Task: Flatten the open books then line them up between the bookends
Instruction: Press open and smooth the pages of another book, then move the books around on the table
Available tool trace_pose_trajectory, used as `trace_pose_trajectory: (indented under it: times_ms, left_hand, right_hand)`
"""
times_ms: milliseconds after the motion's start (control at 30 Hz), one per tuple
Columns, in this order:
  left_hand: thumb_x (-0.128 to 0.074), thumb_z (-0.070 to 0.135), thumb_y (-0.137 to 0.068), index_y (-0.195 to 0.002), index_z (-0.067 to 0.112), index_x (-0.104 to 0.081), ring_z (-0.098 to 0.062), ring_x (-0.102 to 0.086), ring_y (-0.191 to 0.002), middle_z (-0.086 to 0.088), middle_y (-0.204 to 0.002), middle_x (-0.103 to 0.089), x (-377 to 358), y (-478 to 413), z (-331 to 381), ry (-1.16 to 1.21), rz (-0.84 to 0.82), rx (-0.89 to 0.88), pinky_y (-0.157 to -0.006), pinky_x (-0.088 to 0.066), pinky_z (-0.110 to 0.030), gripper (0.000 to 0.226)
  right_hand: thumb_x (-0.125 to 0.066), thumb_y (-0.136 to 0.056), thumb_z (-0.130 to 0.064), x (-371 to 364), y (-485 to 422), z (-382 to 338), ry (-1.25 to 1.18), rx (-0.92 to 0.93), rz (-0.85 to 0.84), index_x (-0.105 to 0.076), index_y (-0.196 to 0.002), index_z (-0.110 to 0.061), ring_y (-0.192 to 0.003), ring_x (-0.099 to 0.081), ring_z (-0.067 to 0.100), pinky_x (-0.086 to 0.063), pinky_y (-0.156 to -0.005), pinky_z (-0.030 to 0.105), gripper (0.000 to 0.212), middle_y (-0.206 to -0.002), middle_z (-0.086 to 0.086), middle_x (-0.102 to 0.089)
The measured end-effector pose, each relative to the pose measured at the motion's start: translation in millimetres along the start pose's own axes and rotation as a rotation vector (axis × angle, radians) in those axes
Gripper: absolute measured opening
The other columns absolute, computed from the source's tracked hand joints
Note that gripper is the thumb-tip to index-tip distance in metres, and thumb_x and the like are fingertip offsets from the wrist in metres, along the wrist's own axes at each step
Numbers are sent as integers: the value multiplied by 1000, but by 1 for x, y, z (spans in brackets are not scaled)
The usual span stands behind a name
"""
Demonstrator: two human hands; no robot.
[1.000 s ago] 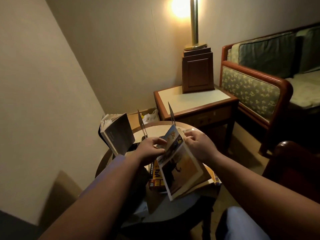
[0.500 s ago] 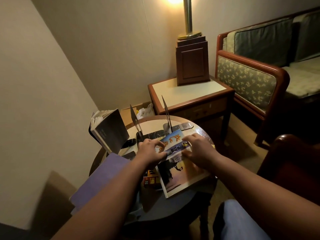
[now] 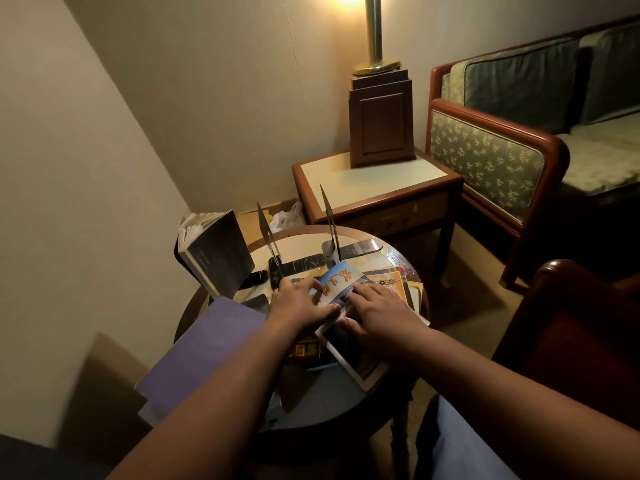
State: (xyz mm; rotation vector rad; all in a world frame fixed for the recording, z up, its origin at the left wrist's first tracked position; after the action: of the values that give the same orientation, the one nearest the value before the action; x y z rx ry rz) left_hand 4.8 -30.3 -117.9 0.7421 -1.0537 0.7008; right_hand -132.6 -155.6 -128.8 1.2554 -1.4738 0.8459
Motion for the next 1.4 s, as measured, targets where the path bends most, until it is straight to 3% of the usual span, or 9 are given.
trace_pose_trajectory:
  times_ms: [167,367,500,700,833,1067,1167,1267,1400]
  left_hand:
    - [-75,55,-75,-124,33,-59,-24,-46,-128,-2,-140,-50,9,6,2,96,-49,-66,-99,-43,-36,56]
    - [-81,23,-77,-115,21,-65,-22,-54,-119,-1,-129,-57,22,14,1,570,-155,-39,-81,-48,-27,41]
    - [-77,6,-78,-116,16,-62,-31,-62,-109,-10,-129,-52,28,12,3,1041,-394,41,-73,-58,-32,42]
    - [-75,10,-82,-128,24,-59,-12,-50,-115,11,-122,-53,24,5,7,793,-489,-56,-84,-51,-26,51]
    - [-77,6,-79,-125,22,-60,-14,-57,-106,4,-126,-52,30,12,4,864,-357,-51,-69,-56,-23,52]
    - [-78,2,-76,-120,21,-61,-34,-62,-107,-6,-126,-51,102,31,-31,847,-140,-93,-72,-61,-46,50]
    - [-78,-2,-74,-115,19,-65,-35,-65,-101,-8,-122,-55,137,40,-56,791,2,-51,-68,-61,-50,48]
    - [-76,-5,-73,-114,17,-65,-36,-67,-93,-10,-117,-58,164,44,-82,750,124,-3,-63,-61,-49,48]
    - [-72,-4,-75,-120,15,-63,-34,-67,-88,-10,-116,-59,190,40,-106,692,229,25,-56,-59,-39,50]
  right_hand:
    - [6,-74,-78,-6,7,13,-15,-4,-25,-8,-157,-32,-152,0,22,-1,-121,43,97,-167,1,-1]
    - [16,-63,-89,-1,5,33,-84,68,31,-18,-156,-37,-151,-12,20,-14,-120,40,112,-166,-3,-11]
    - [-8,-73,-90,1,5,41,-228,92,86,-29,-153,-35,-149,-20,22,-22,-116,41,99,-164,-2,-20]
    - [-27,-89,-69,-1,3,44,-141,113,87,-33,-152,-36,-149,-20,22,-23,-118,44,72,-163,-4,-21]
    - [-34,-89,-63,6,-2,37,-202,138,97,-35,-152,-33,-147,-24,22,-26,-117,44,69,-162,-1,-25]
    - [-57,-98,-39,10,-27,8,-326,165,193,-33,-153,-19,-147,-24,31,-30,-117,47,63,-162,13,-22]
    - [-43,-98,-55,-1,-35,-1,-239,108,45,-20,-156,-29,-150,-14,27,-21,-119,45,68,-165,4,-12]
    - [-12,-79,-80,-15,-42,-5,14,124,-89,-16,-156,-34,-152,-4,26,-7,-121,43,90,-166,3,-5]
    - [13,-59,-85,-27,-45,1,90,147,-70,-14,-155,-39,-153,2,26,1,-120,41,111,-167,1,0]
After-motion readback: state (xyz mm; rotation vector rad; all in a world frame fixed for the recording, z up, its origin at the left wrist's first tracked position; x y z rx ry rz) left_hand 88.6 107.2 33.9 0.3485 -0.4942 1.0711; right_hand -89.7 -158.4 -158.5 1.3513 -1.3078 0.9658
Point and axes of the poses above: each hand's wrist, its own y-axis away from the middle knuckle, its own x-axis out of the back of the hand, z = x × y, the point moved 1 cm from there along -y, towards the middle knuckle
